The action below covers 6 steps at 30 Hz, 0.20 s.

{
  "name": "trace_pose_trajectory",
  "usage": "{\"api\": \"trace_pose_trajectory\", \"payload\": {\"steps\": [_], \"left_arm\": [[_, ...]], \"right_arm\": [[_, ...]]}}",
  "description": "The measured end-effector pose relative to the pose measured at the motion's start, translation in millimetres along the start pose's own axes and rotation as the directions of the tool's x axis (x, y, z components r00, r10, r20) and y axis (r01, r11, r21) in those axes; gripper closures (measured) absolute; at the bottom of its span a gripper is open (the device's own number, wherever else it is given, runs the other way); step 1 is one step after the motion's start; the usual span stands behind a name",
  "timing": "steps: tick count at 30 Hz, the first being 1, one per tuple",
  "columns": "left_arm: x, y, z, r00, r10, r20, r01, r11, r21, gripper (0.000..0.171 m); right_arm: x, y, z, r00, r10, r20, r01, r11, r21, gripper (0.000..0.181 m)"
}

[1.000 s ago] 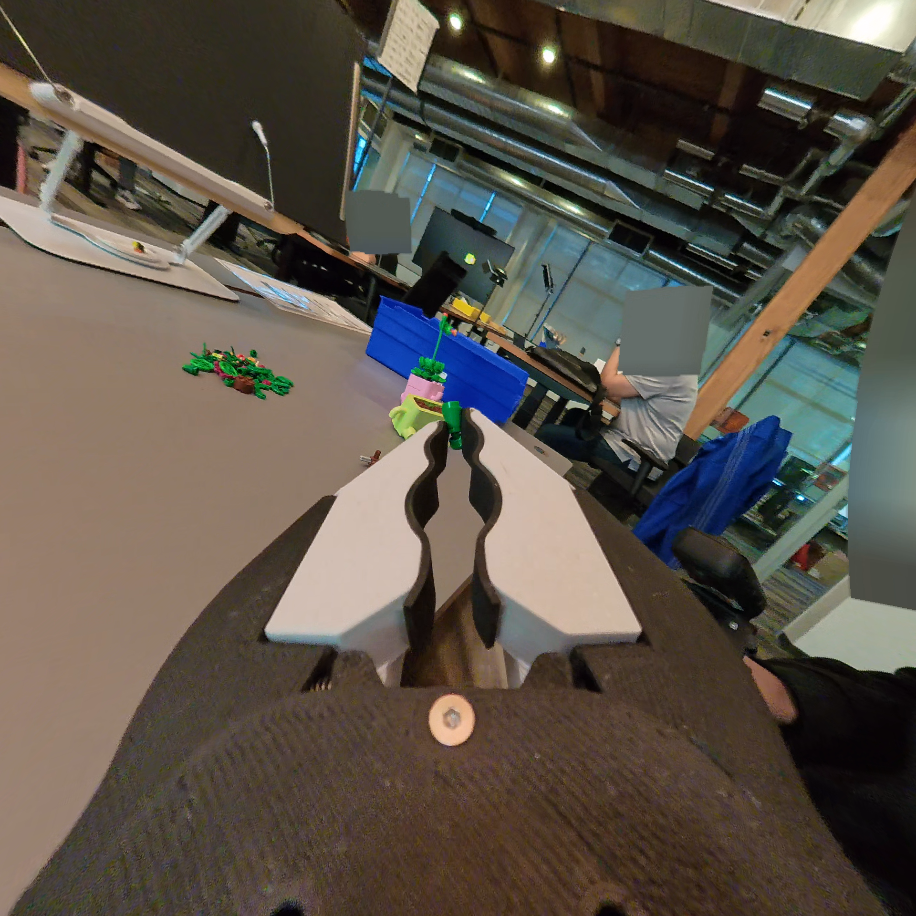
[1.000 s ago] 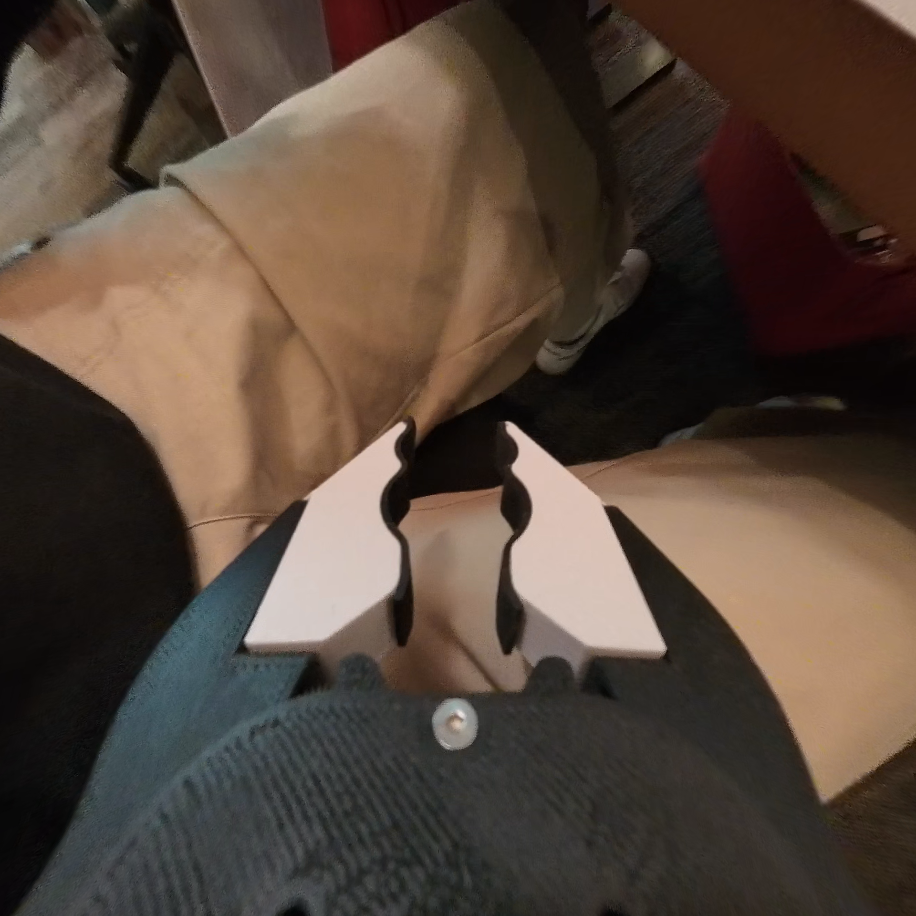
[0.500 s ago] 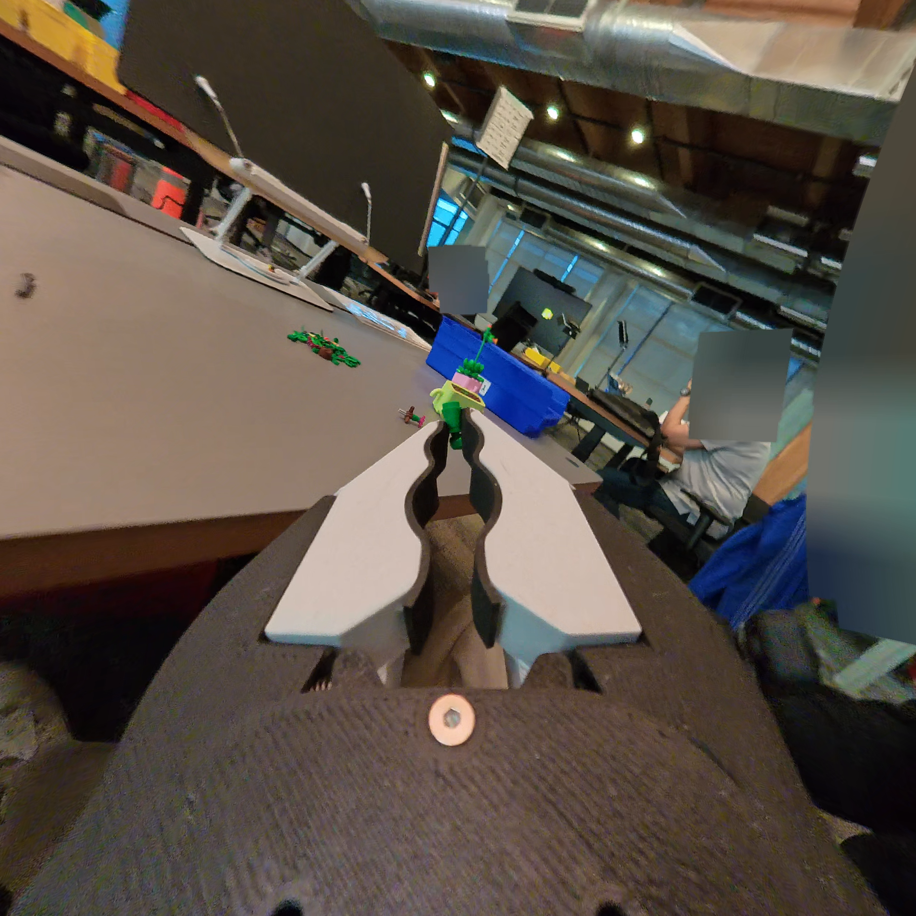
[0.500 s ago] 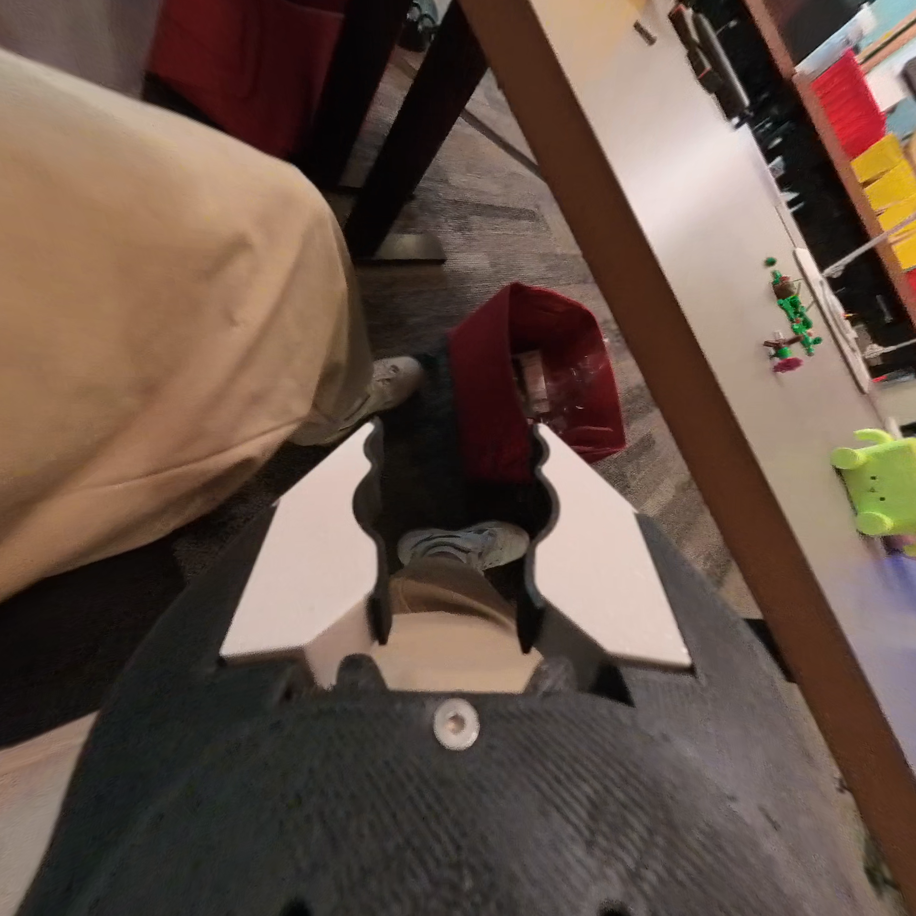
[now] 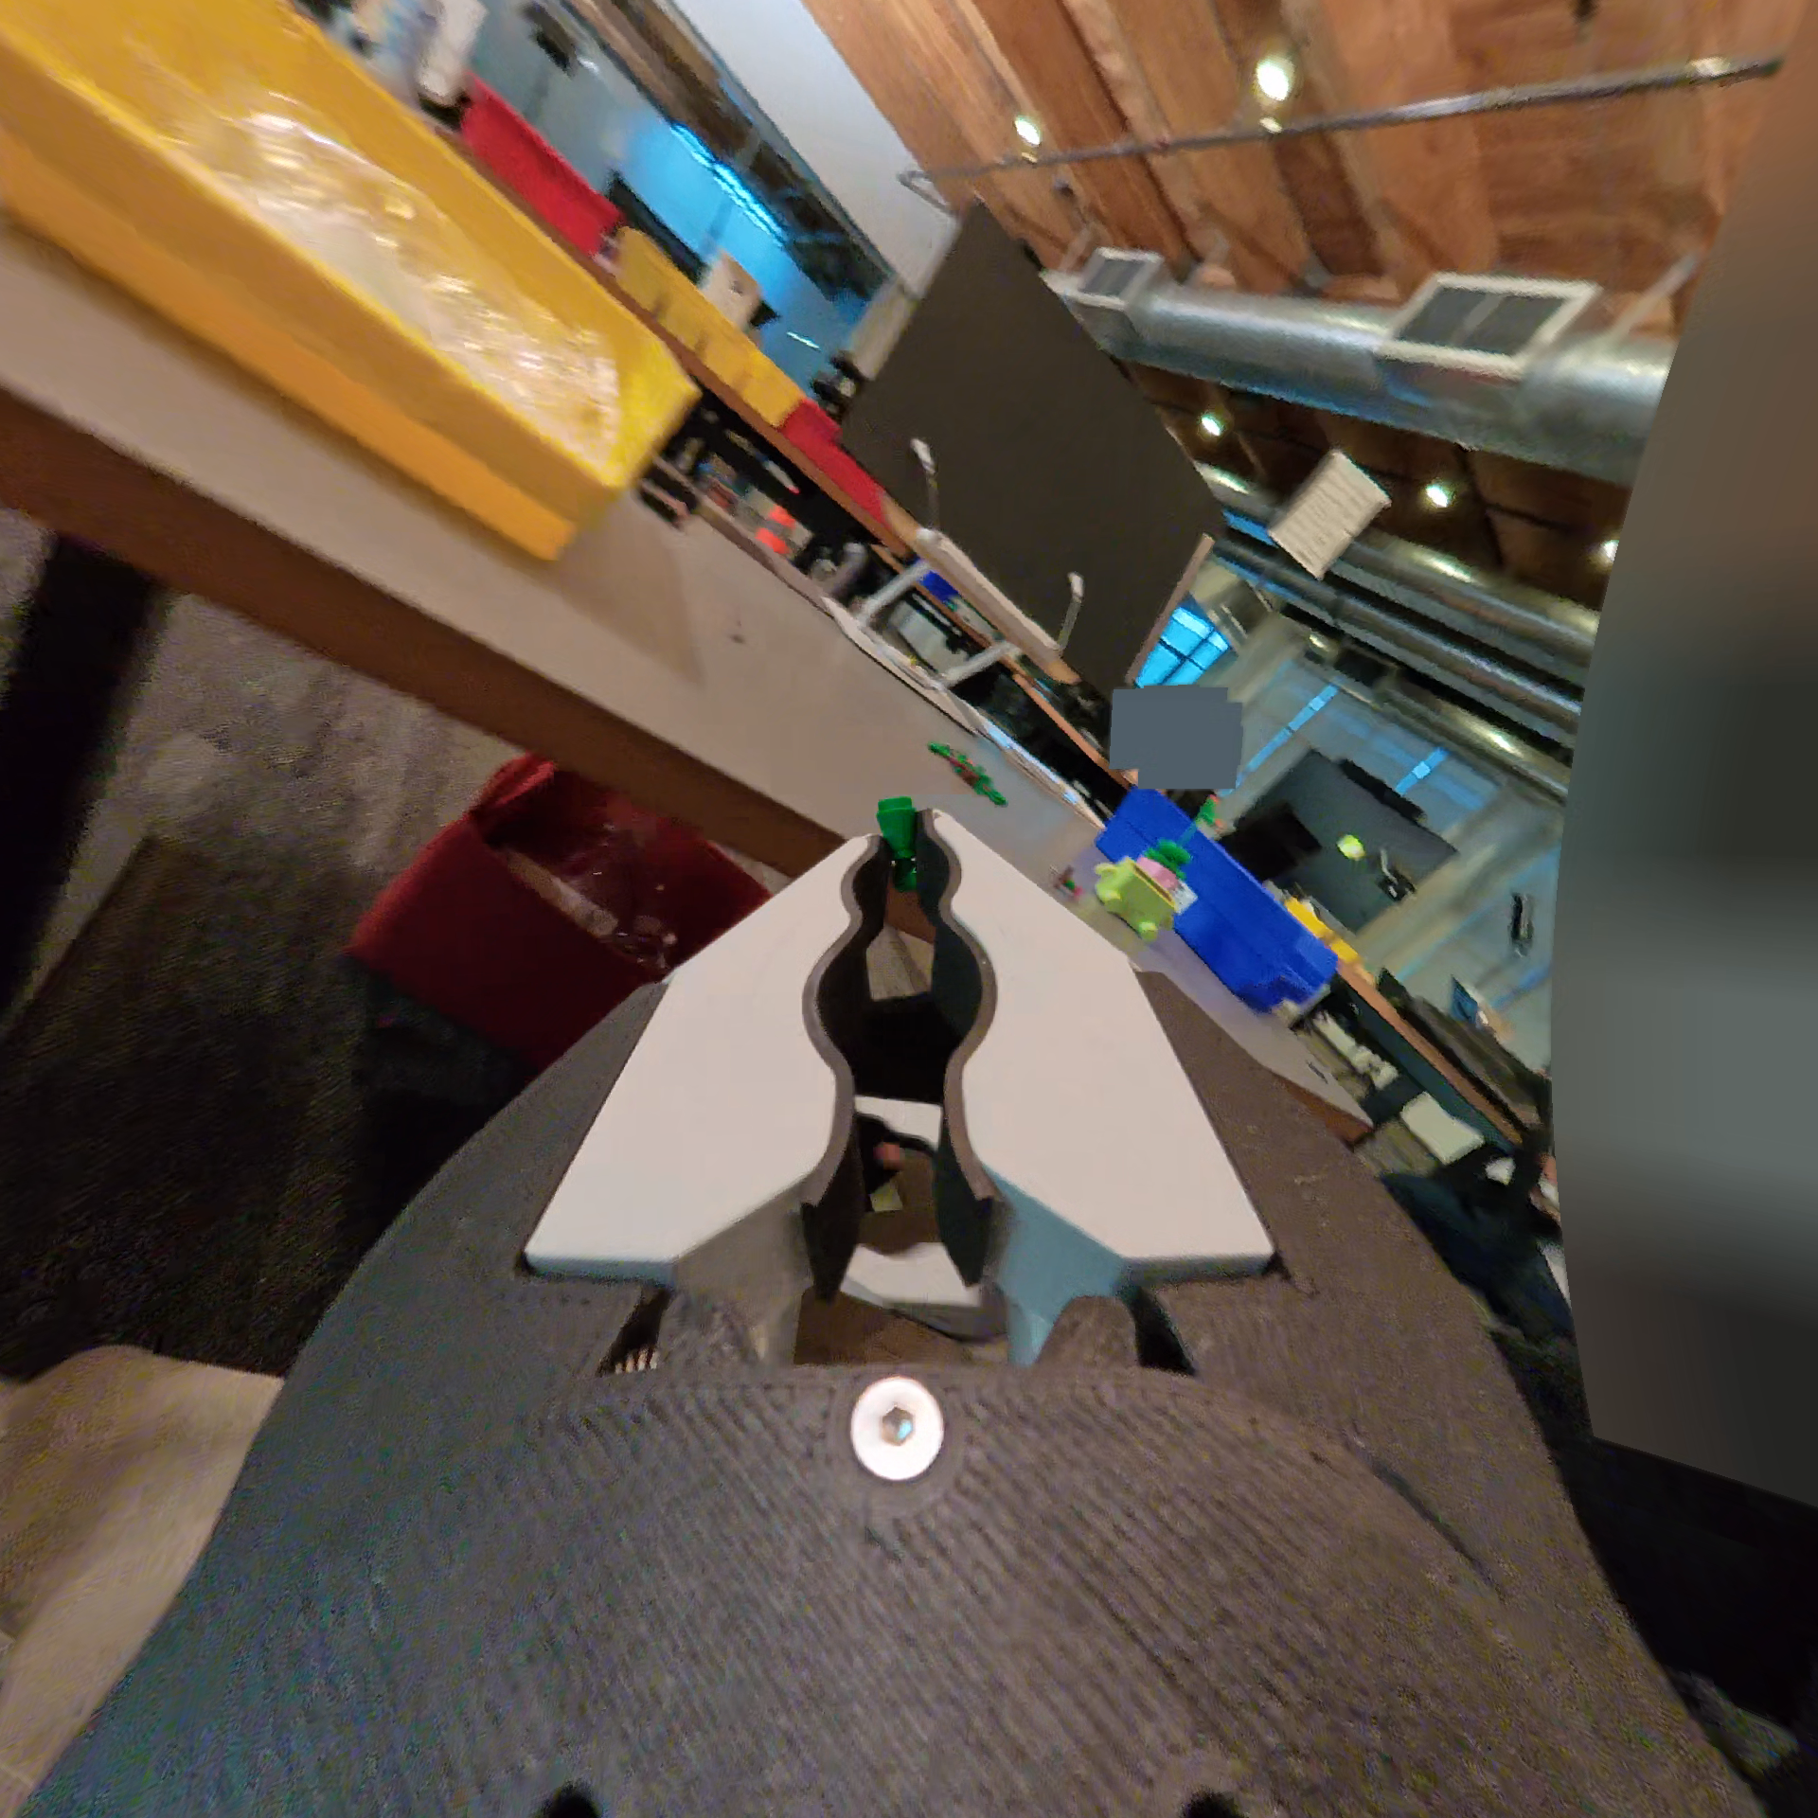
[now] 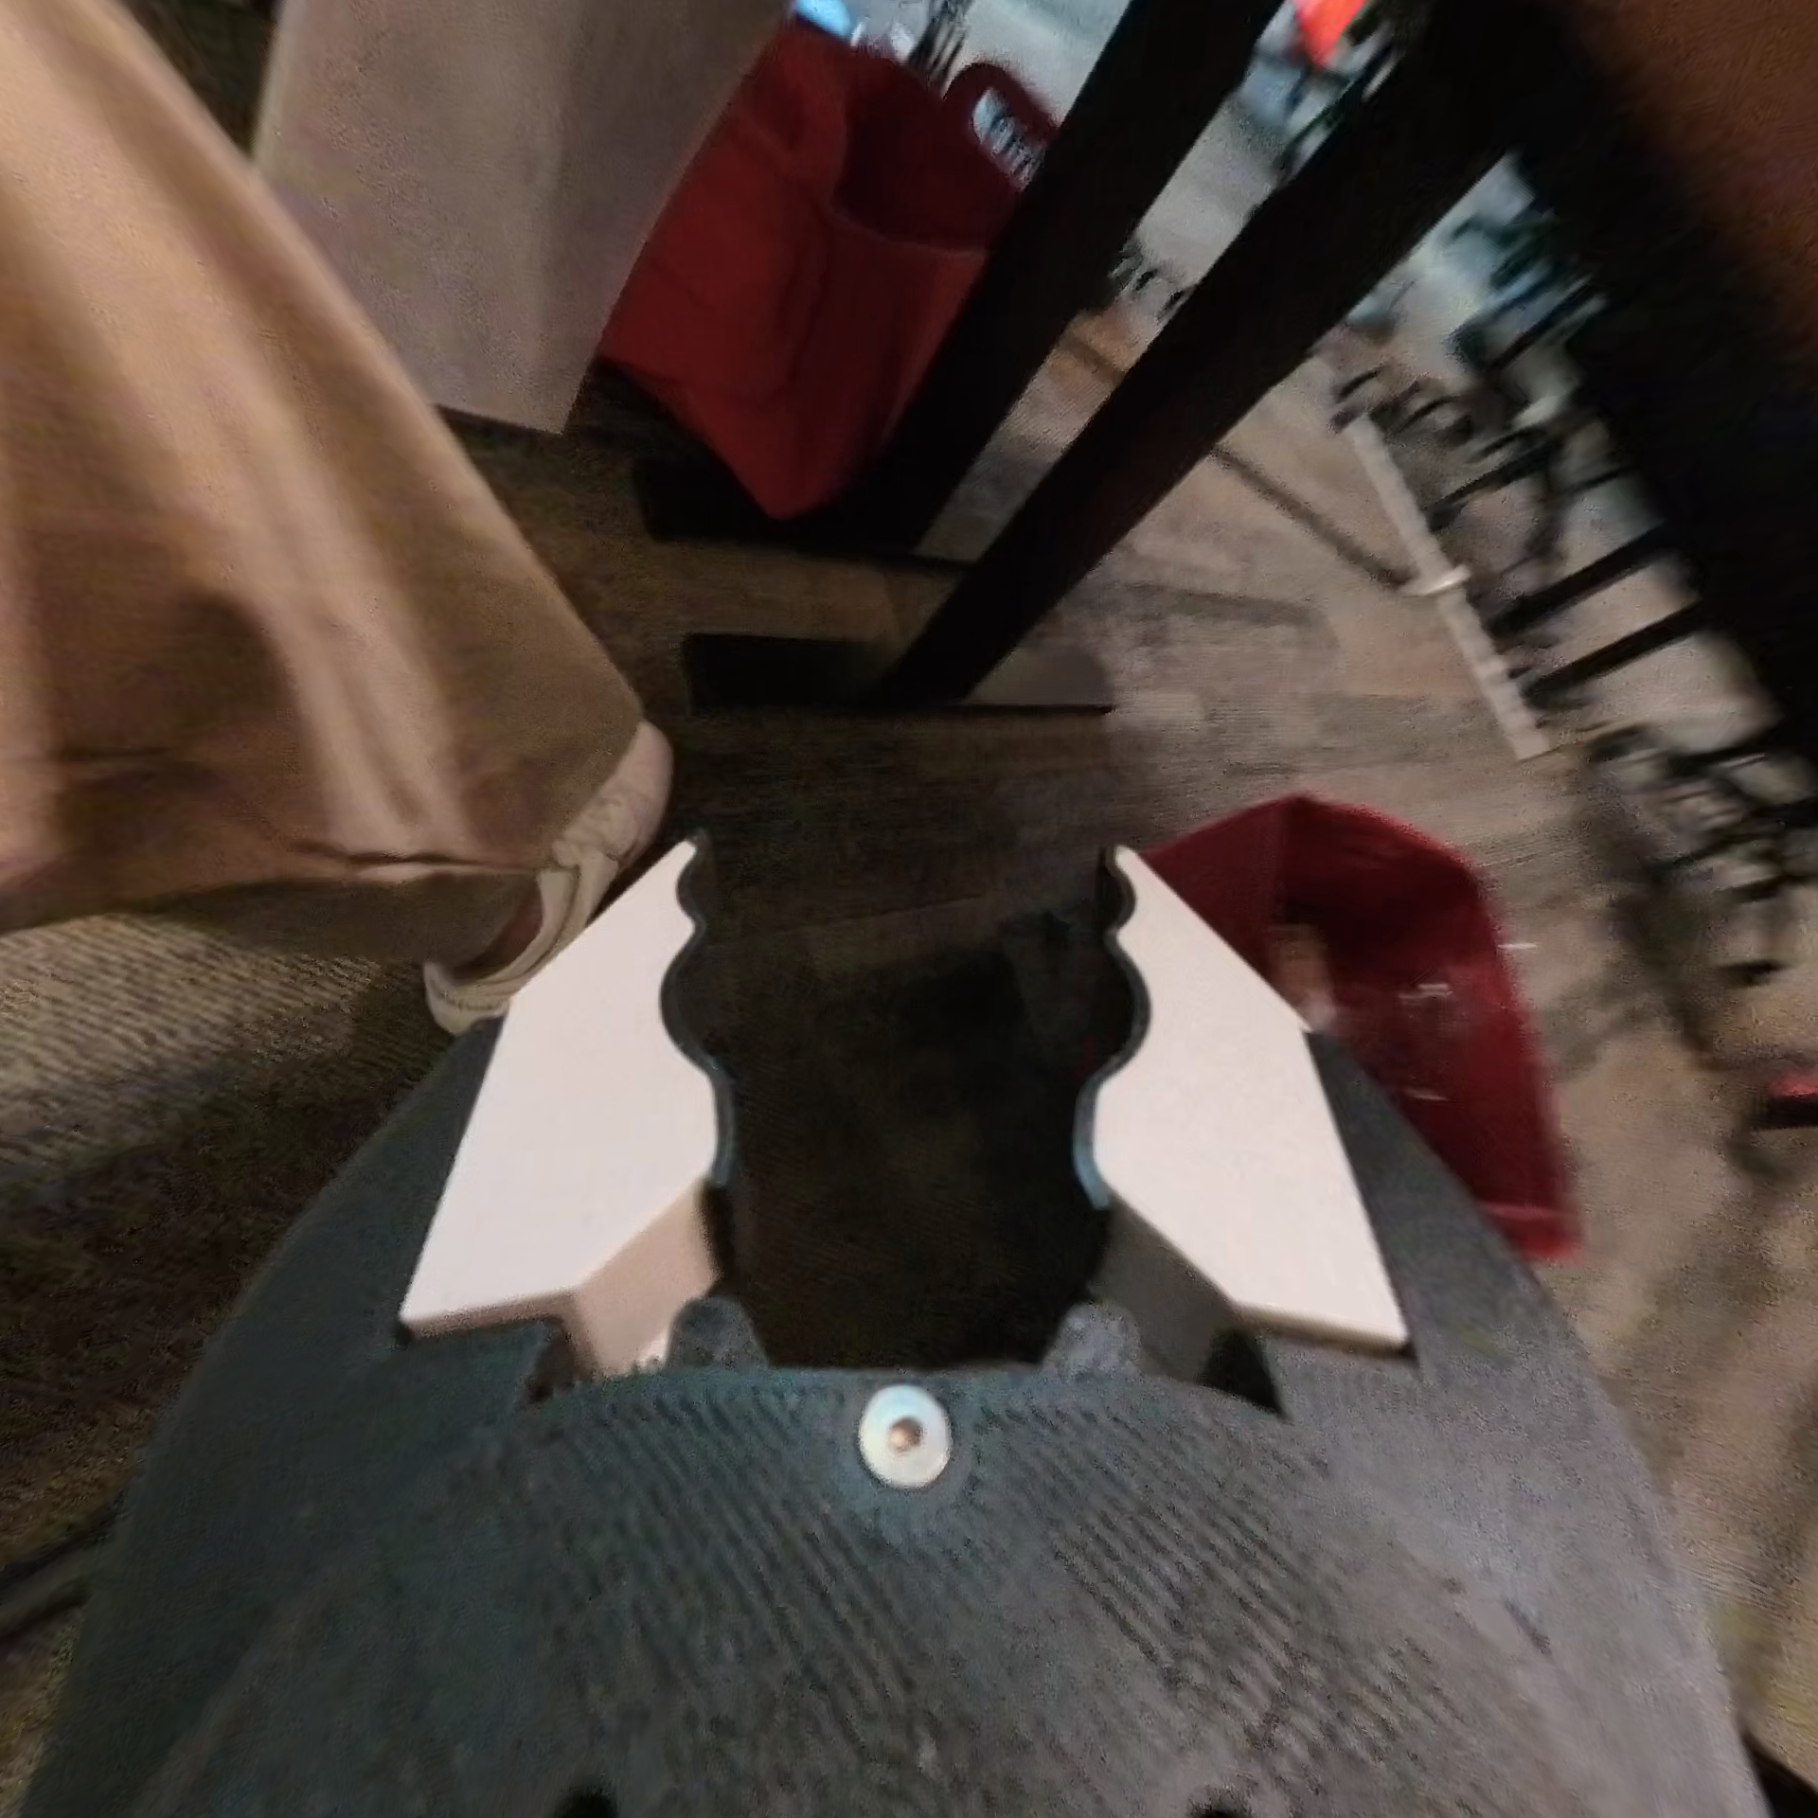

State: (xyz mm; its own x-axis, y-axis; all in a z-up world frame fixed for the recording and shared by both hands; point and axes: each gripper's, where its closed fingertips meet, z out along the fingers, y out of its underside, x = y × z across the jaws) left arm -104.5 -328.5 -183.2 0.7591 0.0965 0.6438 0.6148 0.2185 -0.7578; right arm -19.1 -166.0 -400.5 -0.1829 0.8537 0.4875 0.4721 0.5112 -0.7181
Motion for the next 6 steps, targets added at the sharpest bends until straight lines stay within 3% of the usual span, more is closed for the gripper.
{"api": "trace_pose_trajectory", "payload": {"steps": [3,6], "left_arm": [[-38,-14,-47,0.99,-0.083,0.111,0.078,0.996,0.048,0.169],[-85,-23,-104,0.947,-0.193,0.255,0.161,0.977,0.14,0.169]], "right_arm": [[-6,36,126,0.971,0.23,0.067,-0.223,0.97,-0.099,0.115],[24,107,247,0.913,0.398,-0.089,-0.408,0.894,-0.185,0.126]]}}
